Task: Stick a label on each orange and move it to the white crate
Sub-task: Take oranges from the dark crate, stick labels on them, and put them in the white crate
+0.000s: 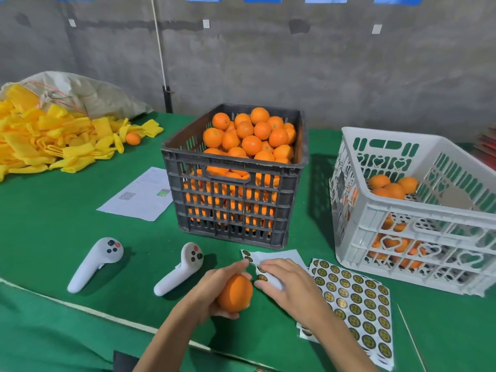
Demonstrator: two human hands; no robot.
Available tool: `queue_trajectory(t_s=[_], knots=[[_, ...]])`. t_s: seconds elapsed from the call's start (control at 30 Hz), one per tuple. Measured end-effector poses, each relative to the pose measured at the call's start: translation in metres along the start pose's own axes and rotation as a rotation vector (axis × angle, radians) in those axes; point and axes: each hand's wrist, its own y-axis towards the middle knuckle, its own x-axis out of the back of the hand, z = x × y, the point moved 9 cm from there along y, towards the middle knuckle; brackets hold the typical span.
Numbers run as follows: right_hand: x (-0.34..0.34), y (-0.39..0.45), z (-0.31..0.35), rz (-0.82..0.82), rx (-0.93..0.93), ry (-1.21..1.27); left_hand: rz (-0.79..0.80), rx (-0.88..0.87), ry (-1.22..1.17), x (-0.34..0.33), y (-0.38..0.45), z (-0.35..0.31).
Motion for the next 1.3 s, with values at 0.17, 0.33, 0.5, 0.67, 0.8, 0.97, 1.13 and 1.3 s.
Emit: queue_trajectory(t_s=[0.17, 0.33, 0.5, 0.67, 0.8, 0.97, 1.13, 1.3], knots=[[0.015, -0.008, 0.01, 0.079, 0.102, -0.164, 0.108, -0.023, 0.143, -0.024, -0.004, -0.01], [0.028, -0.015, 0.009, 0.123, 0.106, -0.22, 0.166, -0.077, 0.21, -0.042, -0.002, -0.017], [0.039, -0.02, 0.005, 0.129, 0.121, -0.26, 0.25, -0.112, 0.287, -0.059, -0.007, -0.028], [0.045, -0.024, -0.004, 0.116, 0.116, -0.29, 0.282, -0.131, 0.307, -0.065, -0.005, -0.032], [0.05, -0.026, -0.012, 0.071, 0.085, -0.234, 0.269, -0.134, 0.276, -0.069, 0.0, -0.028], [0.051, -0.033, -0.024, 0.004, -0.011, 0.034, 0.357, -0.099, 0.181, -0.081, 0.003, -0.017], [0.057, -0.032, -0.024, -0.074, 0.013, 0.023, 0.304, -0.05, 0.102, -0.089, 0.01, -0.013], [0.056, -0.031, -0.02, -0.108, 0.071, -0.027, 0.194, -0.14, 0.126, -0.084, 0.016, -0.019]])
